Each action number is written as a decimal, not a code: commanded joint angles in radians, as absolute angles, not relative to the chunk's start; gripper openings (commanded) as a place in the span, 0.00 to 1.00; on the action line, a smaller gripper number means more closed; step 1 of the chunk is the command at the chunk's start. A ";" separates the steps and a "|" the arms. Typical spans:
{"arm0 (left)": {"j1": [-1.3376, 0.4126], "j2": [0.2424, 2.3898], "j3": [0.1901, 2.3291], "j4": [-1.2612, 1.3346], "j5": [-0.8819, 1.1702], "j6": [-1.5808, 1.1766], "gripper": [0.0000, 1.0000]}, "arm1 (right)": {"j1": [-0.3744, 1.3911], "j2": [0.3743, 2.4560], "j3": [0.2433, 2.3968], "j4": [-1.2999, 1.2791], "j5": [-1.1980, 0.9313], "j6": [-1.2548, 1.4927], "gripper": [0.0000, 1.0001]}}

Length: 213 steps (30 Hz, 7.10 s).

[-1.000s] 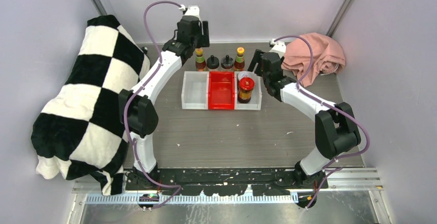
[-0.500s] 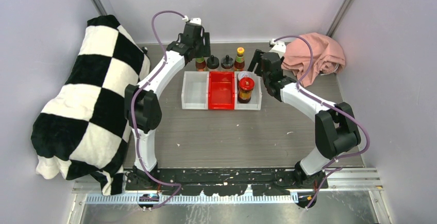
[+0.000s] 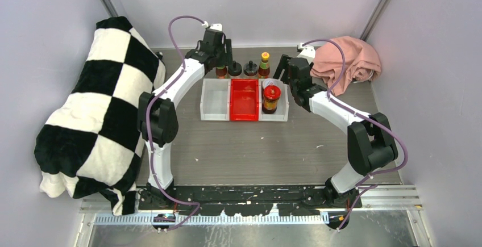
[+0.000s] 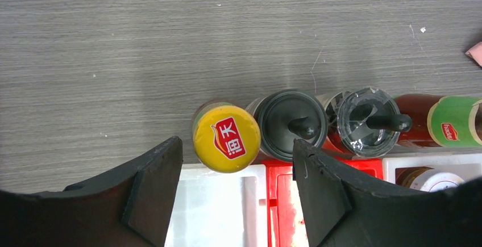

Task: Organize the condiment bottles
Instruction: Pick up the bottle from the center of the board, then place the bottle in the storage box.

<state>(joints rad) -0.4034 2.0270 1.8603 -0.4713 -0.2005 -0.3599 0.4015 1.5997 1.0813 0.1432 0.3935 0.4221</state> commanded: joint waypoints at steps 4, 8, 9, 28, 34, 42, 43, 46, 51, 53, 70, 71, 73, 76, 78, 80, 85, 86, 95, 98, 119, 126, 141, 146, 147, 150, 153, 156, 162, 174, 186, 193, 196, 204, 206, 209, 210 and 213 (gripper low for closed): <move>-0.394 2.004 1.816 -0.320 -0.204 -0.353 0.70 | 0.397 1.613 1.116 0.187 0.391 0.424 0.78; -0.393 1.999 1.798 -0.288 -0.220 -0.344 0.69 | 0.397 1.623 1.121 0.188 0.388 0.425 0.78; -0.393 1.999 1.795 -0.279 -0.224 -0.341 0.69 | 0.397 1.626 1.122 0.189 0.386 0.425 0.78; -0.393 1.924 1.645 -0.063 -0.275 -0.301 0.65 | 0.397 1.660 1.151 0.187 0.376 0.419 0.78; -0.393 1.918 1.645 -0.037 -0.269 -0.285 0.67 | 0.397 1.661 1.159 0.183 0.377 0.414 0.78; -0.394 1.909 1.639 -0.029 -0.273 -0.280 0.65 | 0.396 1.660 1.166 0.180 0.377 0.411 0.78; -0.393 1.908 1.638 -0.026 -0.273 -0.281 0.63 | 0.396 1.660 1.166 0.180 0.376 0.411 0.78; -0.393 1.905 1.634 -0.020 -0.273 -0.281 0.57 | 0.397 1.659 1.165 0.179 0.377 0.410 0.78; -0.394 1.897 1.623 -0.014 -0.276 -0.284 0.47 | 0.397 1.658 1.163 0.179 0.377 0.410 0.78; -0.394 1.895 1.620 -0.012 -0.275 -0.284 0.42 | 0.397 1.656 1.161 0.179 0.377 0.412 0.78; -0.397 1.866 1.573 0.062 -0.276 -0.265 0.00 | 0.396 1.633 1.154 0.170 0.379 0.413 0.78; -0.397 1.864 1.565 0.074 -0.275 -0.261 0.00 | 0.396 1.633 1.154 0.170 0.379 0.413 0.78; -0.399 1.862 1.556 0.093 -0.272 -0.251 0.00 | 0.397 1.630 1.154 0.169 0.378 0.414 0.78; -0.404 1.857 1.550 0.119 -0.269 -0.235 0.00 | 0.397 1.628 1.154 0.167 0.378 0.414 0.78; -0.408 1.854 1.548 0.140 -0.267 -0.224 0.00 | 0.396 1.627 1.154 0.166 0.376 0.415 0.78; -0.411 1.850 1.544 0.161 -0.267 -0.213 0.00 | 0.397 1.630 1.155 0.167 0.377 0.414 0.78; -0.417 1.847 1.549 0.197 -0.275 -0.189 0.00 | 0.397 1.628 1.156 0.169 0.376 0.415 0.78; -0.418 1.845 1.548 0.204 -0.278 -0.186 0.00 | 0.397 1.627 1.157 0.169 0.375 0.415 0.78; -0.422 1.825 1.541 0.266 -0.310 -0.164 0.00 | 0.396 1.631 1.161 0.174 0.368 0.418 0.78; -0.422 1.821 1.544 0.284 -0.316 -0.158 0.00 | 0.396 1.632 1.164 0.173 0.366 0.416 0.78; -0.422 1.828 1.645 0.297 -0.346 -0.111 0.00 | 0.397 1.643 1.195 0.158 0.364 0.407 0.78; -0.422 1.835 1.663 0.302 -0.356 -0.099 0.00 | 0.397 1.642 1.193 0.159 0.365 0.405 0.78; -0.422 1.828 1.727 0.286 -0.374 -0.069 0.00 | 0.397 1.639 1.199 0.153 0.364 0.403 0.78; -0.422 1.810 1.731 0.279 -0.385 -0.067 0.00 | 0.396 1.628 1.200 0.146 0.366 0.402 0.78; -0.422 1.804 1.729 0.278 -0.388 -0.067 0.00 | 0.396 1.625 1.200 0.145 0.366 0.403 0.78; -0.422 1.786 1.722 0.271 -0.393 -0.073 0.00 | 0.396 1.615 1.197 0.140 0.370 0.405 0.78; -0.423 1.766 1.716 0.257 -0.401 -0.079 0.00 | 0.397 1.600 1.191 0.135 0.369 0.411 0.78; -0.426 1.740 1.699 0.252 -0.411 -0.081 0.00 | 0.397 1.585 1.184 0.130 0.368 0.415 0.78; -0.436 1.677 1.657 0.231 -0.435 -0.094 0.00 | 0.398 1.544 1.164 0.122 0.365 0.426 0.78; -0.492 1.539 1.506 0.214 -0.510 -0.119 0.00 | 0.398 1.492 1.122 0.114 0.374 0.430 0.78; -0.542 1.425 1.336 0.241 -0.585 -0.144 0.00 | 0.398 1.438 1.085 0.110 0.364 0.442 0.78; -0.549 1.409 1.262 0.282 -0.600 -0.164 0.00 | 0.398 1.432 1.078 0.110 0.360 0.441 0.78; -0.549 1.413 1.244 0.299 -0.600 -0.171 0.00 | 0.399 1.435 1.083 0.110 0.361 0.438 0.78; -0.549 1.437 1.203 0.352 -0.600 -0.185 0.00 | 0.399 1.443 1.091 0.109 0.364 0.431 0.78; -0.549 1.445 1.198 0.361 -0.600 -0.187 0.00 | 0.398 1.449 1.094 0.109 0.365 0.430 0.78; -0.549 1.459 1.194 0.373 -0.600 -0.189 0.00 | 0.398 1.457 1.099 0.110 0.366 0.426 0.78; -0.549 1.464 1.191 0.377 -0.599 -0.189 0.00 | 0.398 1.459 1.100 0.110 0.367 0.426 0.78; -0.549 1.479 1.183 0.398 -0.598 -0.189 0.00 | 0.398 1.465 1.103 0.113 0.366 0.423 0.78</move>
